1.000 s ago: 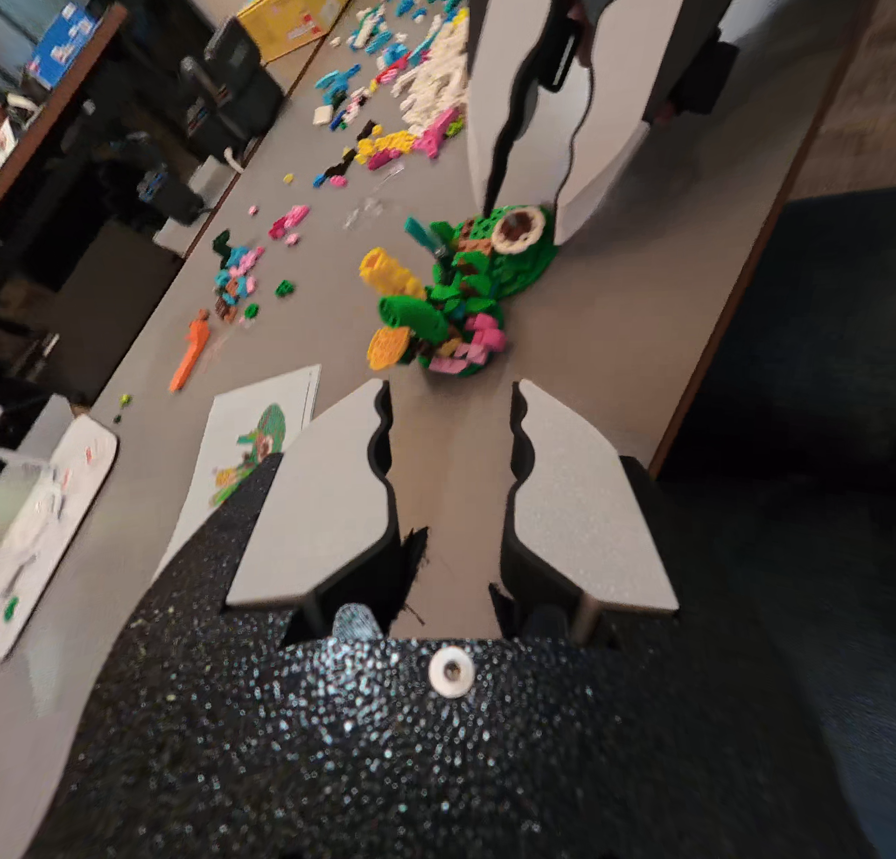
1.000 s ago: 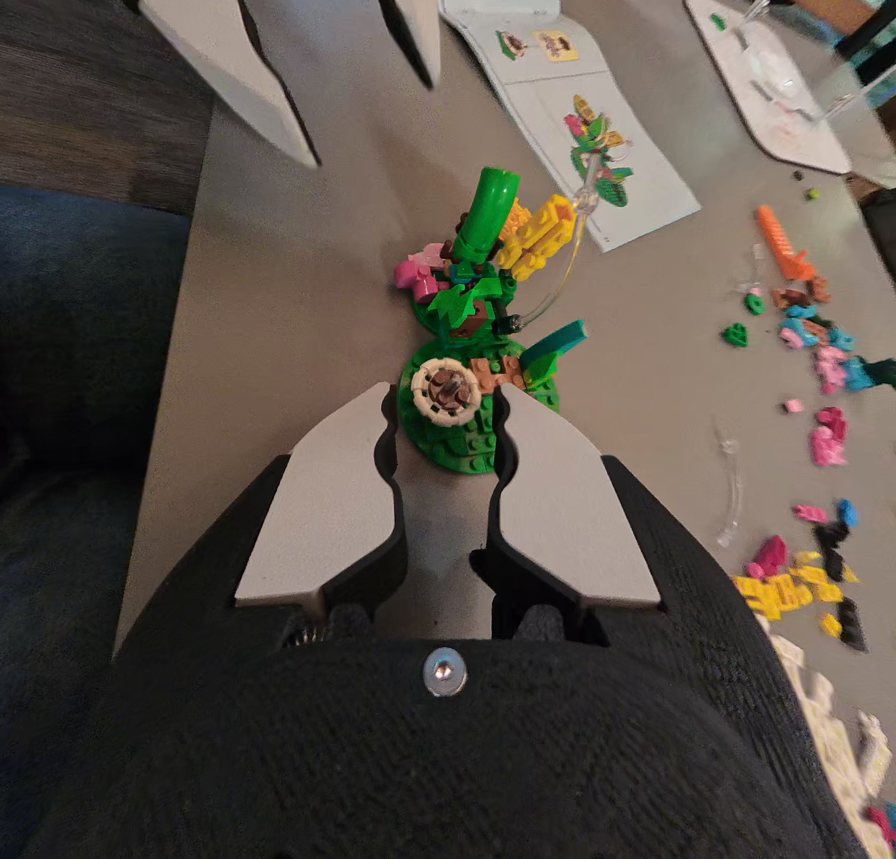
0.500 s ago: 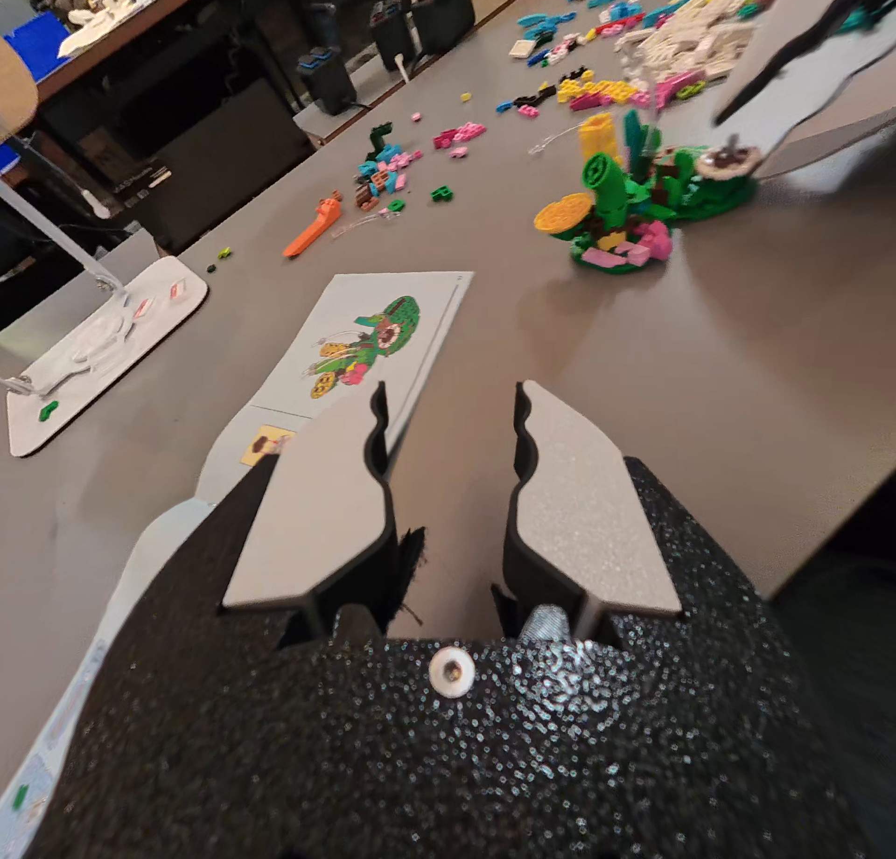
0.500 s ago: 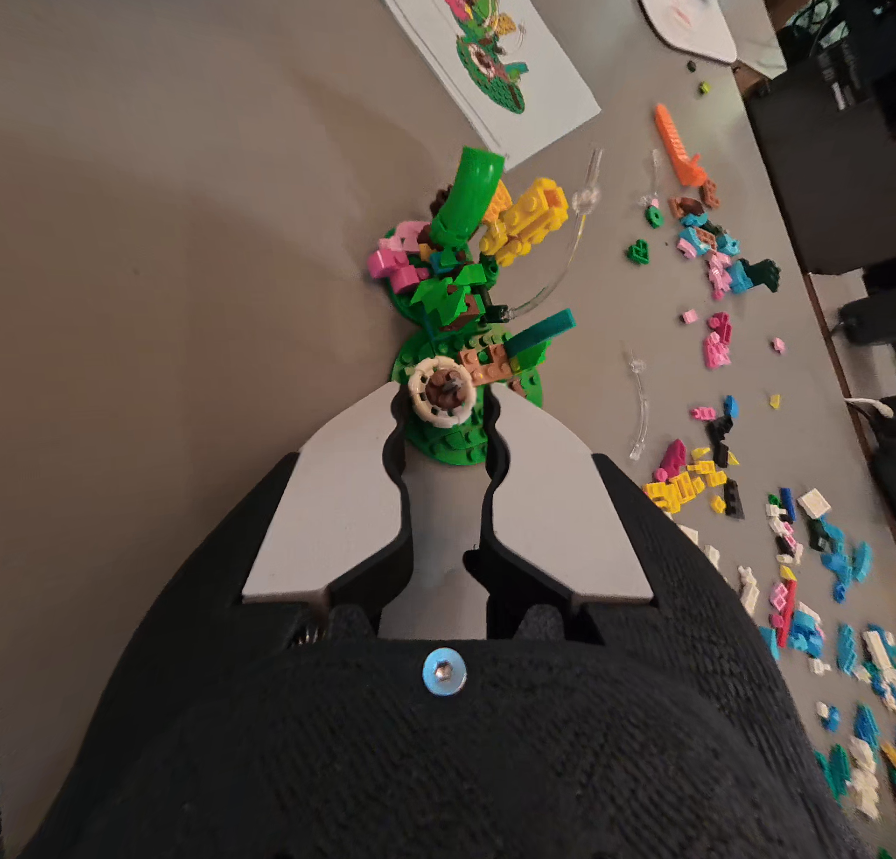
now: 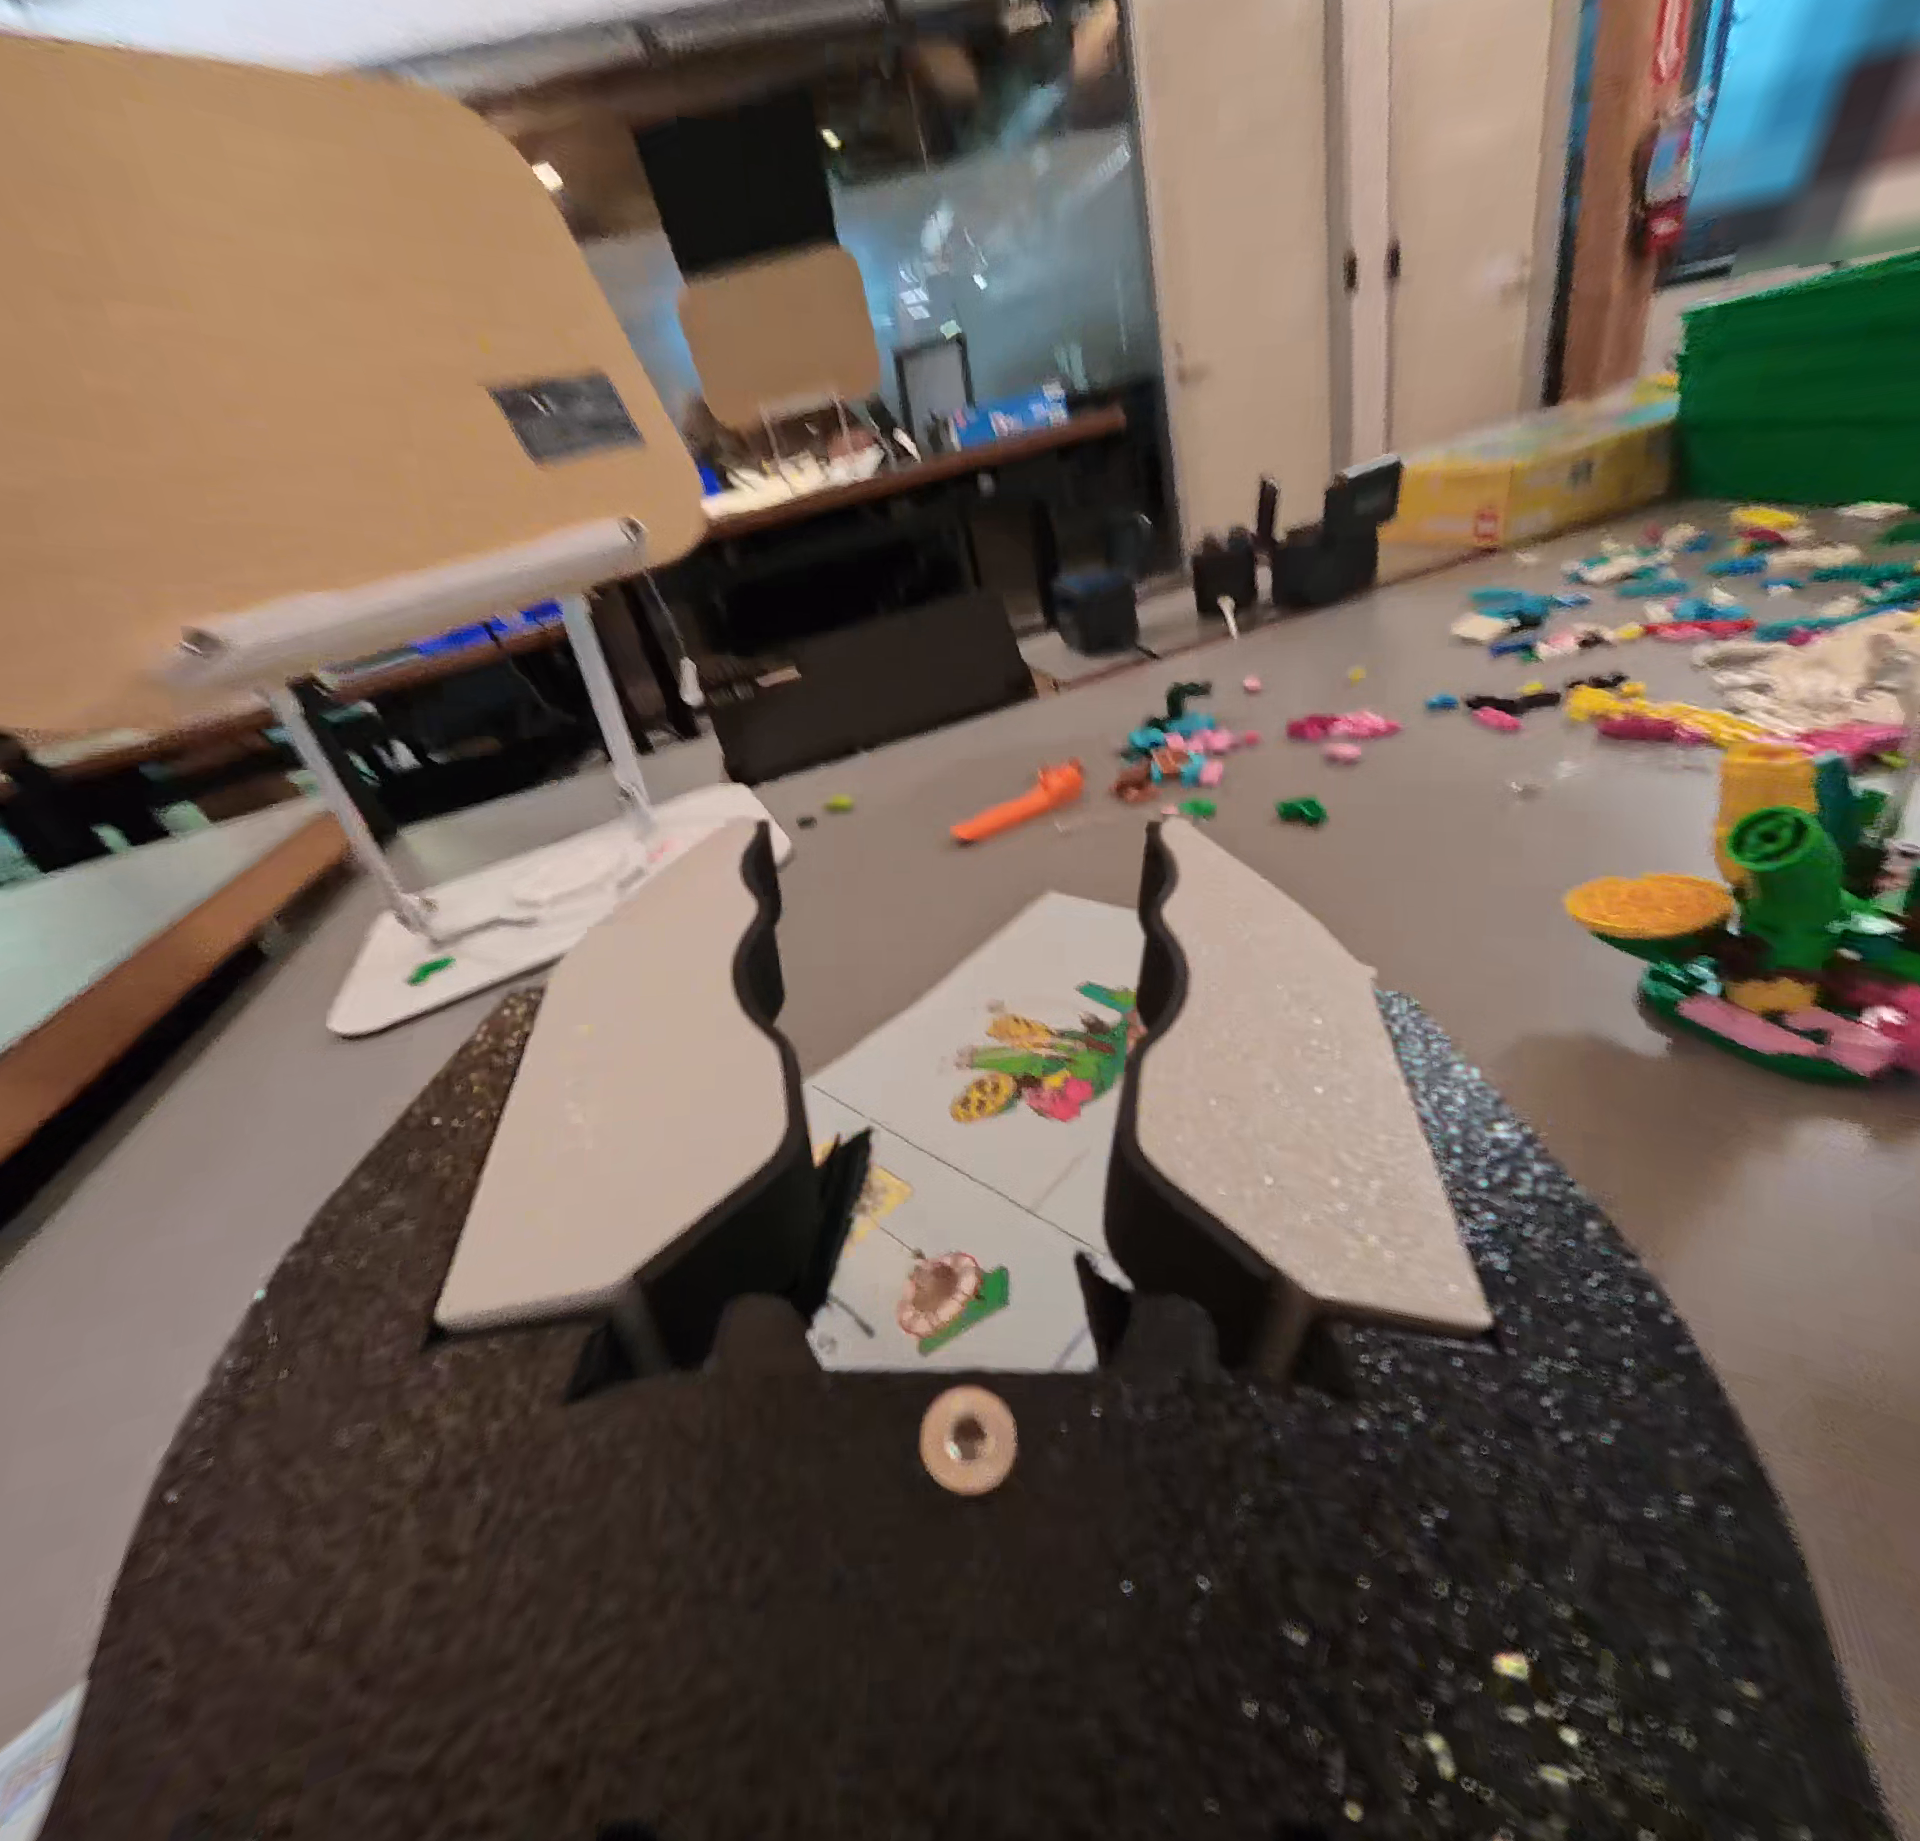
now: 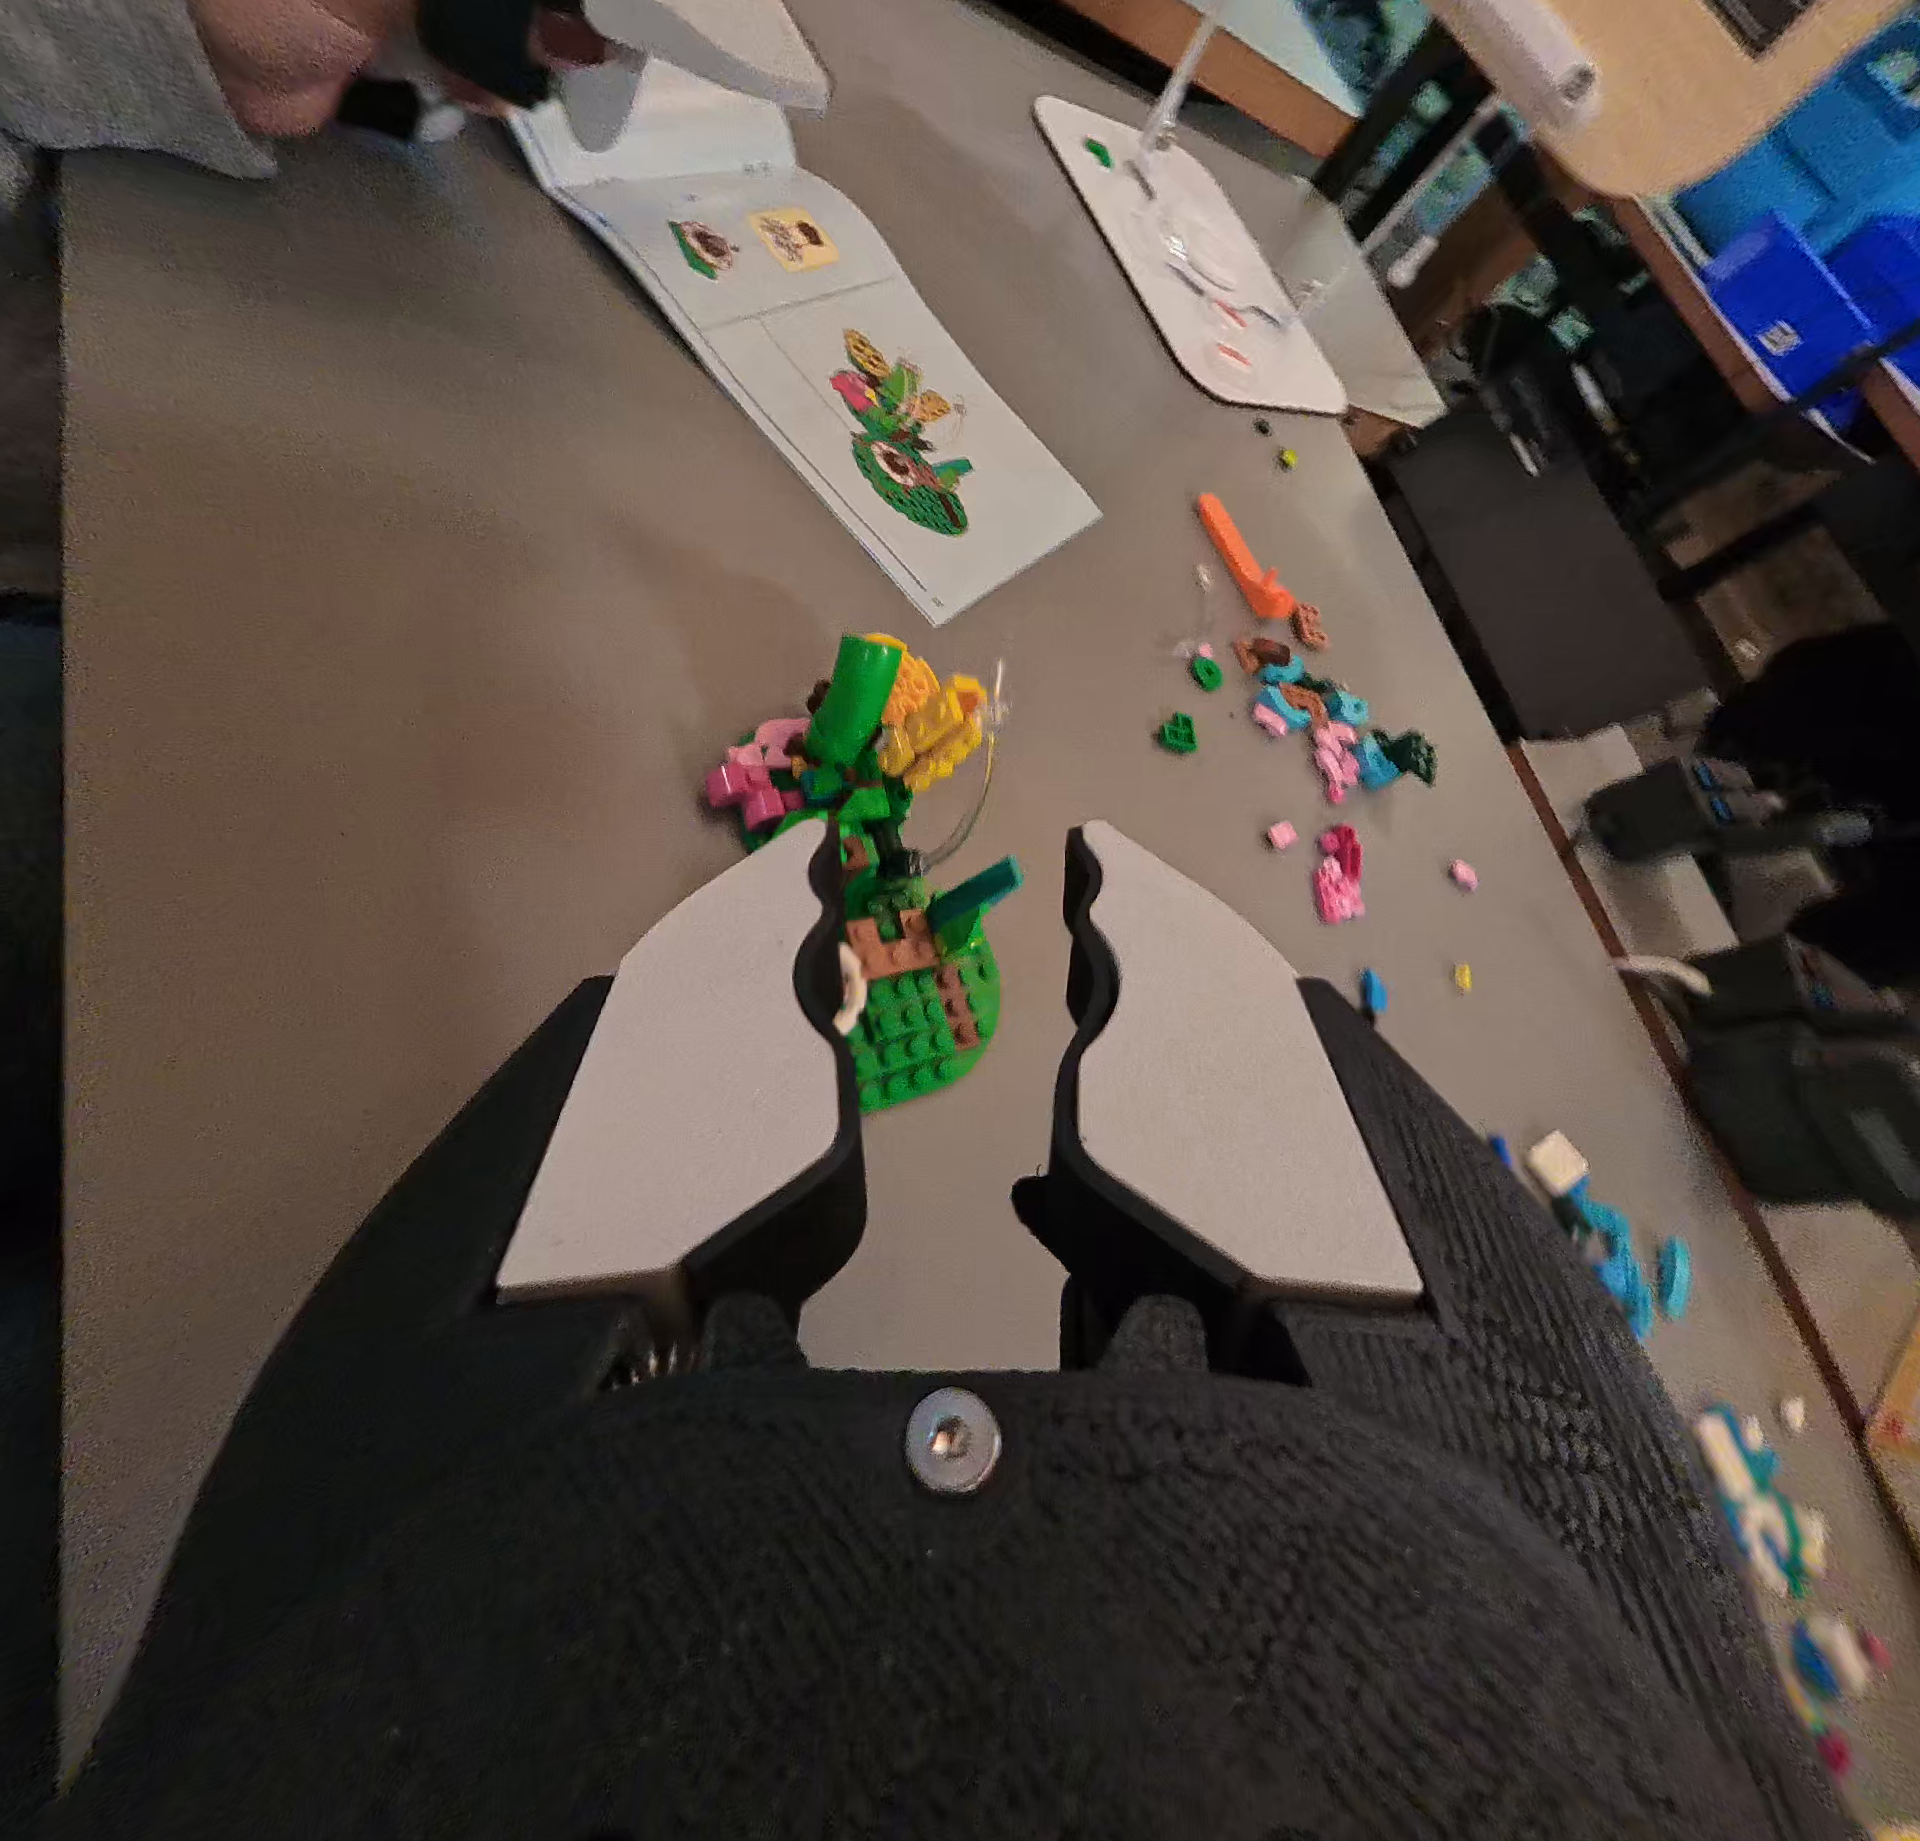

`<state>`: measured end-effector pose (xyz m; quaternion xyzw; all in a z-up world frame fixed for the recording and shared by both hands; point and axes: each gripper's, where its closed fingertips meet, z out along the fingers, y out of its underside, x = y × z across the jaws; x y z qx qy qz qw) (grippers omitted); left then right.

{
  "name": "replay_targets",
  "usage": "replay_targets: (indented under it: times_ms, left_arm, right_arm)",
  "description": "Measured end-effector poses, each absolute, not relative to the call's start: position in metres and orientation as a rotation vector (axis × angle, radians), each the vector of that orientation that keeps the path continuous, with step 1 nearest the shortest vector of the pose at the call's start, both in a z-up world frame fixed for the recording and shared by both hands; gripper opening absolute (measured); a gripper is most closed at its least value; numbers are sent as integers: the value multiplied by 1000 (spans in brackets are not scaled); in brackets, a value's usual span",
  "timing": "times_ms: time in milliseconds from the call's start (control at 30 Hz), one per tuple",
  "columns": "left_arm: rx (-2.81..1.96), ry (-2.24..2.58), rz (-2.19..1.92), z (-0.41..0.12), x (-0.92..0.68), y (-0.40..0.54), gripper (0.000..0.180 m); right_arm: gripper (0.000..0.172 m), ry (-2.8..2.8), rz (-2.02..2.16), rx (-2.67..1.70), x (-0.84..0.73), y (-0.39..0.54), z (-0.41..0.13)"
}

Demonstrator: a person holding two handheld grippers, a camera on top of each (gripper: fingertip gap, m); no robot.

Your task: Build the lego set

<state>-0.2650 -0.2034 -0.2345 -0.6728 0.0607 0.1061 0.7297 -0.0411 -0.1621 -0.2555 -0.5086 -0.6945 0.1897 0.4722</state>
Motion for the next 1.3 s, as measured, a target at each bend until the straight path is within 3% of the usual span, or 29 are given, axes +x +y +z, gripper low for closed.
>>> replay_targets:
  times_ms: [133,300,433,567,833,1300]
  left_arm:
    - [-1414,137,173,-225,-255,-209,60]
    - [-1481,77,175,-235,-267,-207,38]
    - [-1467,49,167,-234,-273,-207,25]
    - [-1492,-15,249,-236,-286,-208,0]
    - [-1610,-9,354,-251,-290,-200,0]
    - [-1645,44,358,-256,-283,-196,0]
  right_arm:
    - [36,-1894,499,-1148,-79,-158,-242]
    - [34,-2161,548,-1119,-149,-138,-244]
    - [38,-2373,514,-1124,-202,-120,-272]
    - [42,-2558,419,-1180,-233,-103,-313]
    - [52,-2660,401,-1280,-260,-79,-341]
    - [42,-2708,350,-1304,-258,-75,-346]
